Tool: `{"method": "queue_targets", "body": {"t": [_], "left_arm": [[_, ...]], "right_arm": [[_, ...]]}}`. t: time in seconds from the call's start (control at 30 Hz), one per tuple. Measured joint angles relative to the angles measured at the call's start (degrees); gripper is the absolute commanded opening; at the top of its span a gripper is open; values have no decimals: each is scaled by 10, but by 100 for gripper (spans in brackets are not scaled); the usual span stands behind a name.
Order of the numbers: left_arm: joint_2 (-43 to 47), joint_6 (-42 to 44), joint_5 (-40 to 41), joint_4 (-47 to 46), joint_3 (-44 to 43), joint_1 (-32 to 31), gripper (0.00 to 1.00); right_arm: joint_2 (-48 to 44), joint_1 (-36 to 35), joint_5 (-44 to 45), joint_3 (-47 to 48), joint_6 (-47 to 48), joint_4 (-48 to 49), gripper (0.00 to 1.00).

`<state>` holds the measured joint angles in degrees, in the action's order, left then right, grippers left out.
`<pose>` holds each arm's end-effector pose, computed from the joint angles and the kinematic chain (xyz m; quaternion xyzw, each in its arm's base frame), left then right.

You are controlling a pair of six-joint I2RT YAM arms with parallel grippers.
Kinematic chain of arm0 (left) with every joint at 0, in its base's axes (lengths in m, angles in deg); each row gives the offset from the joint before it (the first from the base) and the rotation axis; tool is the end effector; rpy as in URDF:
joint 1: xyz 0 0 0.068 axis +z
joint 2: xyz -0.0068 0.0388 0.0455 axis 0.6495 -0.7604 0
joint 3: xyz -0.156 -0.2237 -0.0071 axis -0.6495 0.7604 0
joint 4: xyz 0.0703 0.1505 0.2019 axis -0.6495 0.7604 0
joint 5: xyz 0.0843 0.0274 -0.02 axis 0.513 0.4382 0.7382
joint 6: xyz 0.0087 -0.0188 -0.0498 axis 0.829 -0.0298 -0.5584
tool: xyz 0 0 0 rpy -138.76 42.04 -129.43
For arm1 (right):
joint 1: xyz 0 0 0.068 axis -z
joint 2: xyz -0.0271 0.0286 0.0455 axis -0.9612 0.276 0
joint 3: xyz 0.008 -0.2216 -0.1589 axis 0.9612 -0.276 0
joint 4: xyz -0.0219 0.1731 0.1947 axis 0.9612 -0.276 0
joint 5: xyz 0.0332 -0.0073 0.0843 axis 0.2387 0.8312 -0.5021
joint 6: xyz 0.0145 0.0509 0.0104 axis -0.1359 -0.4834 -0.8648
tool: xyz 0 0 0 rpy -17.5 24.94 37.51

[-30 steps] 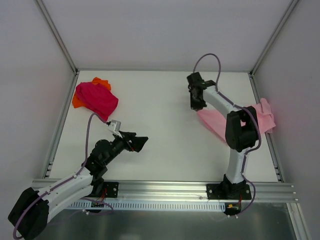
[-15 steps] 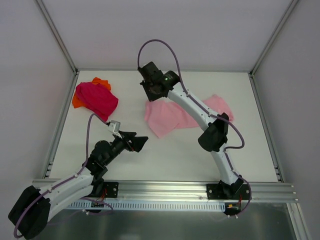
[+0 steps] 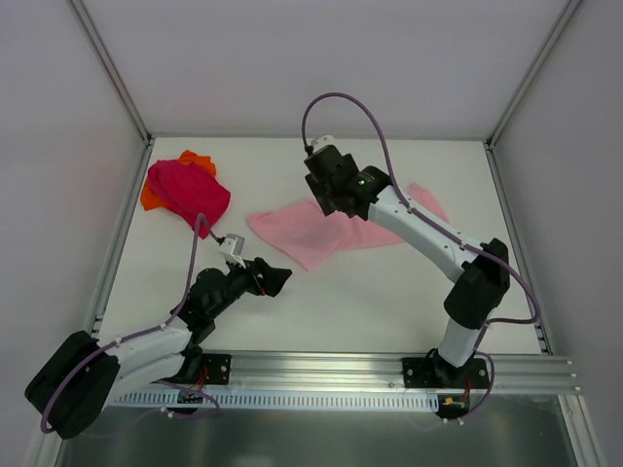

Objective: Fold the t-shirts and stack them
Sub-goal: Move the tshirt to the center of the board

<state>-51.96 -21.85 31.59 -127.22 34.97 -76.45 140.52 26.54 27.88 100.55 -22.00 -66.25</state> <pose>0.1375 -0.1016 0.1727 0.0472 0.7186 -0.3952 0.5702 0.2843 0.2852 0.3400 -0.3595 0.8313 -0.0970 0.4126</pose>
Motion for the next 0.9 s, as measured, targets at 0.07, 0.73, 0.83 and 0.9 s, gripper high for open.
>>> {"method": "queue_targets", "body": {"t": [0.07, 0.73, 0.83, 0.9], "left_arm": [[-54, 0, -1, -17, -6, 0, 95], [-480, -31, -90, -114, -288, -1, 92], [-480, -34, -90, -114, -288, -1, 53], [-480, -36, -90, -113, -287, -2, 38]], "right_arm": [[-25, 9, 58, -18, -2, 15, 65], [-158, 174, 67, -287, -65, 126, 66], [-180, 175, 66, -287, -68, 136, 66], [-186, 176, 64, -288, -71, 142, 66]]}}
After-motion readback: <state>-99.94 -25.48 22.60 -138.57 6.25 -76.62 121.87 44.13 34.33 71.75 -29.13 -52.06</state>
